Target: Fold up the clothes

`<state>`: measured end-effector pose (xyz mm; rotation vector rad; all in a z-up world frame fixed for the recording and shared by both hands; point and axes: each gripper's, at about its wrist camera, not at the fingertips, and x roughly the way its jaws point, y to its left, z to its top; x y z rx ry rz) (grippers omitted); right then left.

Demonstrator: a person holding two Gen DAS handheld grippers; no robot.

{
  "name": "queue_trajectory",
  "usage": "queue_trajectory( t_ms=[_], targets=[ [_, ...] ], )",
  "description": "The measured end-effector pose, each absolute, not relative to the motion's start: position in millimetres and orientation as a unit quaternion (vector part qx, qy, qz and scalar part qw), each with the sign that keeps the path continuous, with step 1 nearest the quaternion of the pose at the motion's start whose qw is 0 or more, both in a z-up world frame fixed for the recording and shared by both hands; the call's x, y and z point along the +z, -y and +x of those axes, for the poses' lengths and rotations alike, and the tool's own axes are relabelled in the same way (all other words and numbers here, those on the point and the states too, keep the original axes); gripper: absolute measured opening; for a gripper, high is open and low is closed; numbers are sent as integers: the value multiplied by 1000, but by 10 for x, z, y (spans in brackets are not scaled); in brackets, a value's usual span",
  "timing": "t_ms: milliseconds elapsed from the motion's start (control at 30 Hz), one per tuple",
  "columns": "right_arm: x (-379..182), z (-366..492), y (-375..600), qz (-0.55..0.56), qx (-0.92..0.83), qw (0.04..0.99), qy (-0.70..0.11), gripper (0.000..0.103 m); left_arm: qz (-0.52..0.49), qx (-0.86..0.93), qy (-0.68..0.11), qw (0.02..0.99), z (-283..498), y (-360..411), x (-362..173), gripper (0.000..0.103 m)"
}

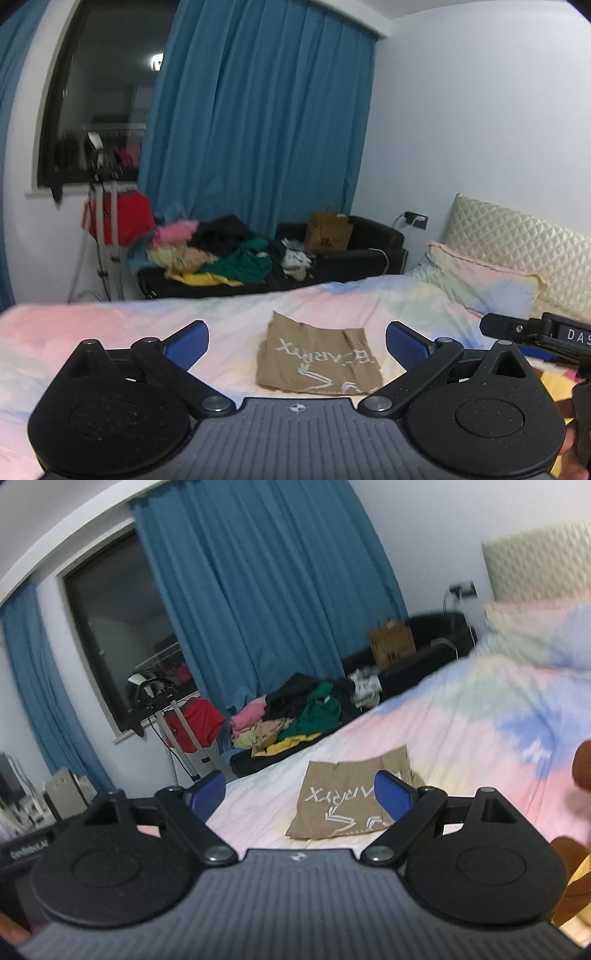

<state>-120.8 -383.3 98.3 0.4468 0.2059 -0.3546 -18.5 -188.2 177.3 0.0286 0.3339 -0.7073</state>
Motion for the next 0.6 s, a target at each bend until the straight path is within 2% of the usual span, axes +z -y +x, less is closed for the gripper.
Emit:
queue_trajectory(
  t_ms=[233, 600],
  targets=[
    [768, -1328, 3523, 164, -192, 965, -70, 89, 30, -329, -144, 933, -419, 1718, 1431, 103],
    [99, -1076, 3377, 146, -206, 964, -89, 89, 45, -305, -132, 942, -383, 1707, 871, 103]
  ],
)
